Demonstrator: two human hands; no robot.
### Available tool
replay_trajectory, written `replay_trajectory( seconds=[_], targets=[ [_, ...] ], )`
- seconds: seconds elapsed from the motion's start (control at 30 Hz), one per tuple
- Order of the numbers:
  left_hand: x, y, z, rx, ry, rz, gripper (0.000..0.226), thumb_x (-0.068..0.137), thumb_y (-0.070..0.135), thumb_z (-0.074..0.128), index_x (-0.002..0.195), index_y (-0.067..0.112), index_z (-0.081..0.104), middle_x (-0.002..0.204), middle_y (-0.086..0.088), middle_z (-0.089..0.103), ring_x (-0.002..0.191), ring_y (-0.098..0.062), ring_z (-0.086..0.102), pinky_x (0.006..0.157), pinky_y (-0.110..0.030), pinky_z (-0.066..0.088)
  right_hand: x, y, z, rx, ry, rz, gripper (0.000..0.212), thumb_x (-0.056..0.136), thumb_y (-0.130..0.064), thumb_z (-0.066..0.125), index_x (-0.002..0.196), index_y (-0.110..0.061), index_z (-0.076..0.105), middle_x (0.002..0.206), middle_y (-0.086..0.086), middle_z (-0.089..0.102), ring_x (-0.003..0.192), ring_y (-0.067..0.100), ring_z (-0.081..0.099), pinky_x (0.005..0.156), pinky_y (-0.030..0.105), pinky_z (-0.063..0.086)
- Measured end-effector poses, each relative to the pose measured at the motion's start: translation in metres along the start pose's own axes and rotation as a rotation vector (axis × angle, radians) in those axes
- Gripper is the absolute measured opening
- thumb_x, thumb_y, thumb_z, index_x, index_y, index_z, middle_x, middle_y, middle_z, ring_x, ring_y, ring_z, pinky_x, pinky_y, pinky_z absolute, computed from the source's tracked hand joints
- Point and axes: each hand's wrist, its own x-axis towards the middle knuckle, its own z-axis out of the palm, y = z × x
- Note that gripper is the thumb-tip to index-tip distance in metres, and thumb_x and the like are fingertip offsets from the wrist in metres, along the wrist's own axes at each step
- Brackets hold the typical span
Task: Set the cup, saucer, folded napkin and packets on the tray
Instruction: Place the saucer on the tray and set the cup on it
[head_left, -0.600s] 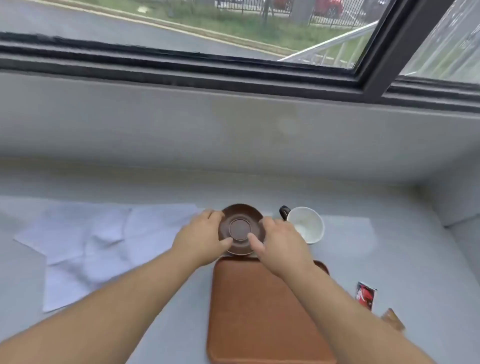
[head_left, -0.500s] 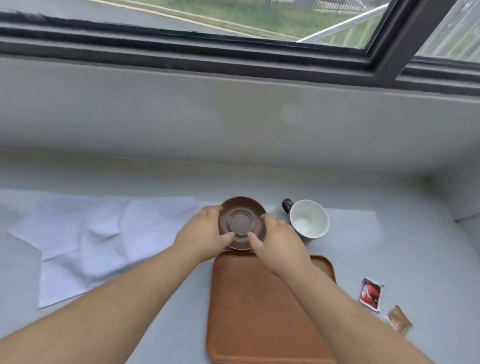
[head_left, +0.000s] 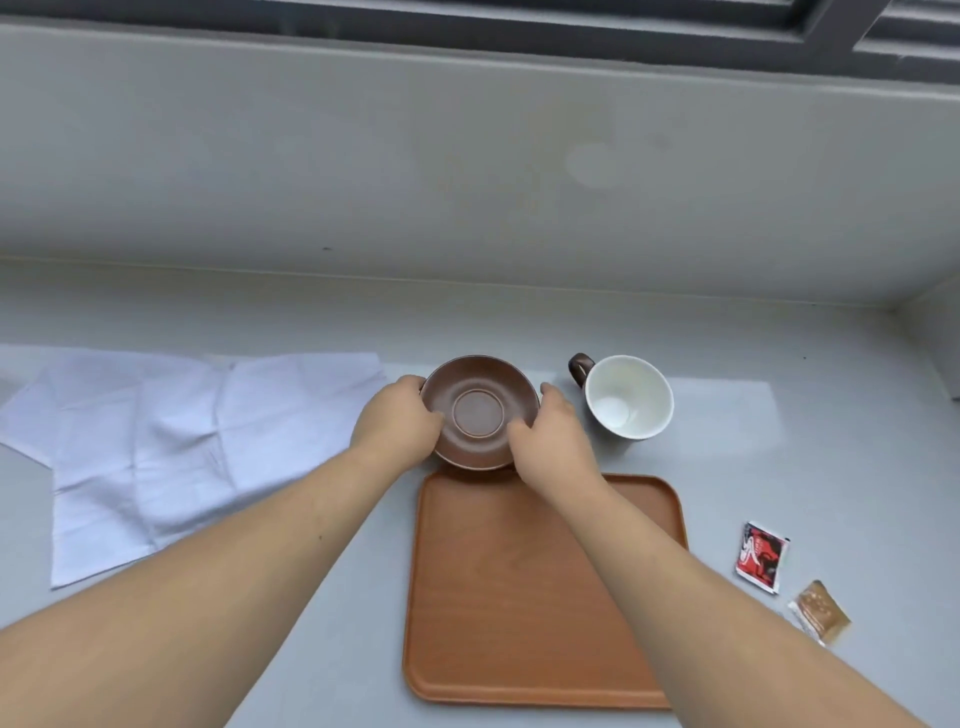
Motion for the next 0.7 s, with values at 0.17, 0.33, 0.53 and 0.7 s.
replay_trajectory(
  seconds=[0.17, 0.33, 0.53, 0.7],
  targets=[
    [-0.031, -0.012, -0.007, -0.18, -0.062, -0.046, 0.019, 0.091, 0.034, 0.068, 0.107, 0.024, 0.063, 0.089, -0.001, 0.072, 0.088, -0.027, 0.072, 0.075, -0.041, 0.06, -0.018, 0.012, -0.015, 0.06, 0.009, 0.001, 0.037, 0.094, -0.016, 0.053, 0.13, -0.008, 0.06, 0.12, 0.011, 0.068, 0.11, 0.031, 0.063, 0.086, 0.035, 0.05],
    [-0.084, -0.018, 0.014, -0.29, -0.188, -0.064, 0.017, 0.092, 0.034, 0.07, 0.086, 0.022, 0.059, 0.077, 0.001, 0.068, 0.055, -0.016, 0.071, 0.063, -0.04, 0.067, -0.057, 0.058, -0.029, 0.08, 0.013, 0.028, 0.013, 0.095, -0.027, 0.059, 0.083, -0.026, 0.061, 0.081, -0.007, 0.067, 0.075, 0.007, 0.06, 0.057, 0.023, 0.039],
    [-0.12, -0.021, 0.051, -0.243, -0.371, 0.006, 0.025, 0.095, 0.034, 0.064, 0.086, 0.017, 0.05, 0.059, -0.005, 0.074, 0.054, -0.02, 0.076, 0.063, -0.046, 0.066, -0.09, 0.107, -0.04, -0.017, -0.03, 0.086, 0.02, 0.099, -0.039, 0.053, 0.082, -0.027, 0.051, 0.078, -0.004, 0.064, 0.067, 0.018, 0.062, 0.06, 0.035, 0.051],
    [-0.128, -0.03, 0.065, -0.199, -0.409, 0.03, 0.027, 0.093, 0.038, 0.063, 0.084, 0.019, 0.047, 0.057, -0.001, 0.074, 0.054, -0.017, 0.076, 0.071, -0.05, 0.065, -0.1, 0.127, -0.037, -0.124, -0.052, 0.056, 0.014, 0.101, -0.041, 0.05, 0.095, -0.028, 0.048, 0.077, -0.009, 0.058, 0.075, 0.019, 0.058, 0.06, 0.033, 0.042]
  ],
)
